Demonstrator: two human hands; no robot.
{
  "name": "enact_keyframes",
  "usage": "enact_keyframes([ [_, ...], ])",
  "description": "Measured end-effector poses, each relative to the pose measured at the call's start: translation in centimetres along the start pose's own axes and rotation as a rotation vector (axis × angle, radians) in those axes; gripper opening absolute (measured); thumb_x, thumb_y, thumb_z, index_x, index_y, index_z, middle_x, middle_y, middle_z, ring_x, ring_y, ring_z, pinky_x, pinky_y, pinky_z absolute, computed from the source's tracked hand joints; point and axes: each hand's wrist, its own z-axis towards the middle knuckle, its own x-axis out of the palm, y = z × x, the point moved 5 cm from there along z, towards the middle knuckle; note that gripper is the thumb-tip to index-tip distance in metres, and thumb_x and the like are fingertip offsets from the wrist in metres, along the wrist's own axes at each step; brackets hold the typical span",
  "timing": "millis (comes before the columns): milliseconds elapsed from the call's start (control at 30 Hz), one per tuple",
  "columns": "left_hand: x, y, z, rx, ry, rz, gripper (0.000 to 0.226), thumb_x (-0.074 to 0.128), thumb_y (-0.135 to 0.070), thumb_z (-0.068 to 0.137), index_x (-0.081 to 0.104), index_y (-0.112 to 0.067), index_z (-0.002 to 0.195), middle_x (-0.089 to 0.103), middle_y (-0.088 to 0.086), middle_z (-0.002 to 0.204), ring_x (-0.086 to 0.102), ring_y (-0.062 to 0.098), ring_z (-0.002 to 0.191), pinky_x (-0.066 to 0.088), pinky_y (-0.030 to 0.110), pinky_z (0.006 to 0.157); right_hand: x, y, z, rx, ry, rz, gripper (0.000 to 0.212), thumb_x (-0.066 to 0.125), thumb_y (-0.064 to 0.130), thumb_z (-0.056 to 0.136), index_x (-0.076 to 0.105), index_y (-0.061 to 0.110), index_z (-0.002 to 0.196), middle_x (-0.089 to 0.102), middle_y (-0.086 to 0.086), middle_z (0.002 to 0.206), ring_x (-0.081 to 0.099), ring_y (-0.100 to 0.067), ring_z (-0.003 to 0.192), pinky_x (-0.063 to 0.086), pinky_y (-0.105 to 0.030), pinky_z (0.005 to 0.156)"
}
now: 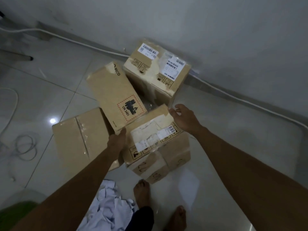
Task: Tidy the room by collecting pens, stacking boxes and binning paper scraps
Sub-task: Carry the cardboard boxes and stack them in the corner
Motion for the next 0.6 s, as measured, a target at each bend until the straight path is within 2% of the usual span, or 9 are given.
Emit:
enact_keyframes([
  [100, 1.4, 1.8, 0.0, -0.043, 0.071, -0.097, 0.075, 0.056, -0.052, 0.089, 0.037, -0.003, 0.142, 0.048, 0.018, 0.140, 0.048, 0.035, 0.125, 0.042, 0.044, 0.105, 2.1, -1.0, 0.0, 0.043, 0.099, -0.060, 0.071, 0.041, 0.064, 0.090, 0.034, 0.019, 0.144, 0.049, -0.011, 0.141, 0.051, -0.030, 0.122, 0.042, -0.035, 0.095],
  [167, 1.7, 2.6, -0.3, -0.031, 0.022, -0.114, 0.078, 0.058, -0.054, 0.087, 0.036, -0.002, 0.142, 0.048, 0.019, 0.140, 0.048, 0.036, 0.125, 0.042, 0.044, 0.105, 2.9, -1.8, -0.4, 0.035, 0.177, -0.115, 0.072, 0.042, 0.060, 0.092, 0.024, 0.020, 0.148, 0.049, -0.012, 0.140, 0.053, -0.031, 0.119, 0.038, -0.030, 0.087],
  [233, 1.9, 3.2, -1.1, -0.026, -0.013, -0.156, 0.079, 0.060, -0.052, 0.086, 0.034, -0.004, 0.142, 0.047, 0.018, 0.140, 0.048, 0.035, 0.126, 0.042, 0.044, 0.105, 2.8, -2.5, -0.8, 0.031, 0.239, -0.114, 0.073, 0.045, 0.056, 0.093, 0.014, 0.025, 0.151, 0.043, -0.010, 0.146, 0.049, -0.031, 0.124, 0.035, -0.029, 0.089],
  [300, 2.2, 3.6, -2.0, -0.002, 0.004, -0.246, 0.070, 0.064, -0.044, 0.087, 0.037, -0.010, 0.142, 0.050, 0.015, 0.138, 0.050, 0.033, 0.123, 0.044, 0.044, 0.103, 2.5, -3.1, -1.5, 0.059, 0.276, -0.034, 0.072, 0.047, 0.056, 0.091, 0.015, 0.030, 0.150, 0.040, -0.008, 0.147, 0.047, -0.029, 0.124, 0.036, -0.031, 0.094],
  [367, 2.6, 4.2, -3.5, 0.033, 0.053, -0.328, 0.054, 0.066, -0.029, 0.087, 0.044, -0.017, 0.135, 0.056, 0.013, 0.132, 0.055, 0.033, 0.117, 0.047, 0.047, 0.100, 2.0, -4.1, -2.9, 0.158, 0.247, 0.114, 0.065, 0.046, 0.061, 0.089, 0.024, 0.033, 0.143, 0.042, -0.009, 0.141, 0.050, -0.024, 0.113, 0.038, -0.031, 0.089],
  [400, 2.7, 4.6, -4.2, 0.053, 0.075, -0.342, 0.046, 0.066, -0.023, 0.087, 0.047, -0.020, 0.129, 0.058, 0.013, 0.126, 0.058, 0.033, 0.110, 0.050, 0.047, 0.095, 1.8, -4.7, -3.7, 0.212, 0.219, 0.163, 0.063, 0.044, 0.064, 0.088, 0.027, 0.033, 0.139, 0.043, -0.010, 0.139, 0.049, -0.022, 0.108, 0.038, -0.031, 0.087],
  [467, 3.1, 5.1, -5.5, 0.099, 0.097, -0.340, 0.037, 0.066, -0.014, 0.086, 0.048, -0.023, 0.117, 0.061, 0.013, 0.115, 0.061, 0.026, 0.089, 0.054, 0.035, 0.073, 1.4, -6.0, -5.5, 0.288, 0.184, 0.170, 0.069, 0.037, 0.071, 0.085, 0.028, 0.030, 0.139, 0.043, -0.012, 0.140, 0.047, -0.021, 0.105, 0.038, -0.032, 0.086],
  [533, 3.4, 5.5, -6.5, 0.115, 0.105, -0.368, 0.039, 0.066, -0.009, 0.085, 0.044, -0.023, 0.113, 0.059, 0.010, 0.100, 0.058, 0.018, 0.072, 0.051, 0.025, 0.052, 0.8, -7.4, -7.4, 0.339, 0.158, 0.145, 0.078, 0.030, 0.076, 0.082, 0.028, 0.027, 0.143, 0.041, -0.014, 0.142, 0.047, -0.023, 0.104, 0.039, -0.035, 0.086],
  [600, 3.8, 6.0, -7.1, 0.090, 0.144, -0.440, 0.040, 0.067, -0.009, 0.086, 0.040, -0.022, 0.112, 0.057, 0.005, 0.088, 0.056, 0.016, 0.066, 0.048, 0.021, 0.041, 0.1, -8.3, -8.9, 0.405, 0.131, 0.135, 0.086, 0.020, 0.079, 0.082, 0.038, 0.019, 0.141, 0.043, -0.016, 0.140, 0.052, -0.029, 0.110, 0.044, -0.043, 0.092],
])
